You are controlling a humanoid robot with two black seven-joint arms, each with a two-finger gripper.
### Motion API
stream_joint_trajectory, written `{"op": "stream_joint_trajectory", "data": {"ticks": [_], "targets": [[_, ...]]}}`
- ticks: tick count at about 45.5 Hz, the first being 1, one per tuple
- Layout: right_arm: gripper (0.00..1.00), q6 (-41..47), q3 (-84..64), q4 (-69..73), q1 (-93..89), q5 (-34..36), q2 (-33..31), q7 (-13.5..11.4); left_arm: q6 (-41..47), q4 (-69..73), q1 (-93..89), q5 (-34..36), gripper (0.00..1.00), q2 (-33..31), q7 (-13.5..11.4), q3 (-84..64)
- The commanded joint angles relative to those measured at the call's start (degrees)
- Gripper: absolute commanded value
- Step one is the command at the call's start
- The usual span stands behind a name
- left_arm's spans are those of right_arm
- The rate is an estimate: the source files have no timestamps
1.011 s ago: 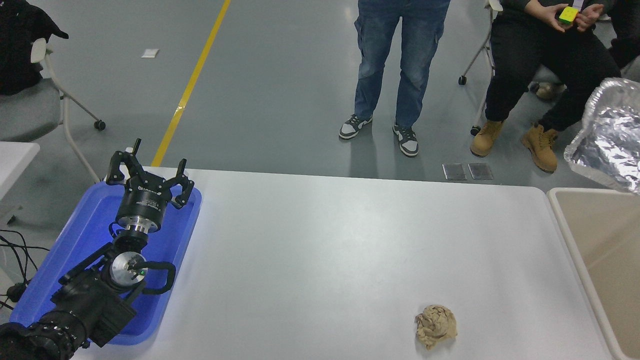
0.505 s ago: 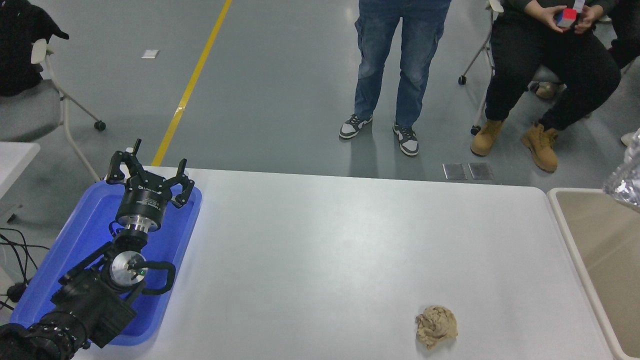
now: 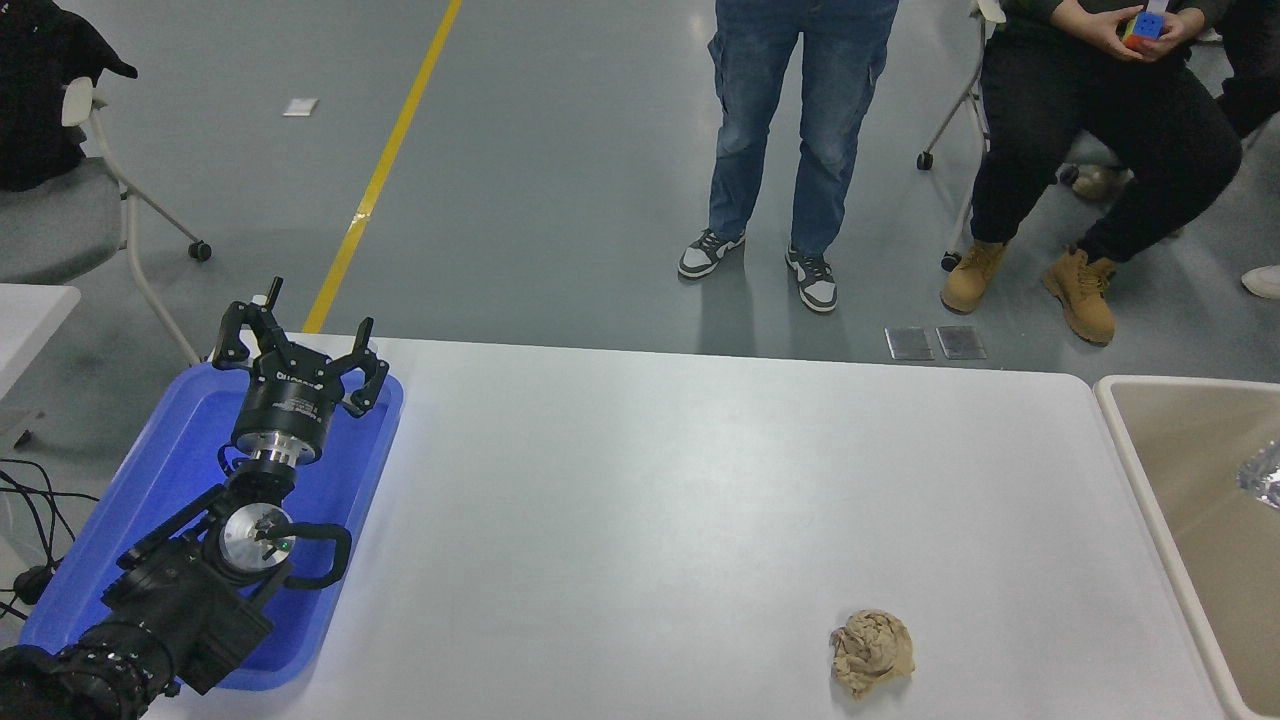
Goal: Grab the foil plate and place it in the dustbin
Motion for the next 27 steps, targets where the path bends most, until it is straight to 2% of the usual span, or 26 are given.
{"op": "stream_joint_trajectory", "data": {"ticks": [1, 10, 22, 23, 27], "targets": [[0.00, -1.5, 2.2, 0.0, -3.1, 0.1, 0.5, 0.0, 0.0, 0.0, 0.0, 0.0, 1.00, 0.0, 0.0, 0.0], [0.02, -1.6, 2.2, 0.0, -3.2, 0.5, 0.7, 0.0, 0.0, 0.0, 0.0, 0.0, 1.00, 0.0, 0.0, 0.0], [0.95, -6.7, 1.6, 0.0, -3.1, 0.4, 1.9, 0.1, 0.0, 0.0, 0.0, 0.0, 1.00, 0.0, 0.0, 0.0], [0.99, -7.1, 1.6, 0.1, -3.1, 0.4, 1.9, 0.1, 0.0, 0.0, 0.0, 0.0, 1.00, 0.0, 0.0, 0.0], [0.99, -7.5, 1.6, 0.1, -2.6, 0.4, 1.9, 0.1, 0.0, 0.0, -0.1, 0.0, 1.00, 0.0, 0.0, 0.0]]}}
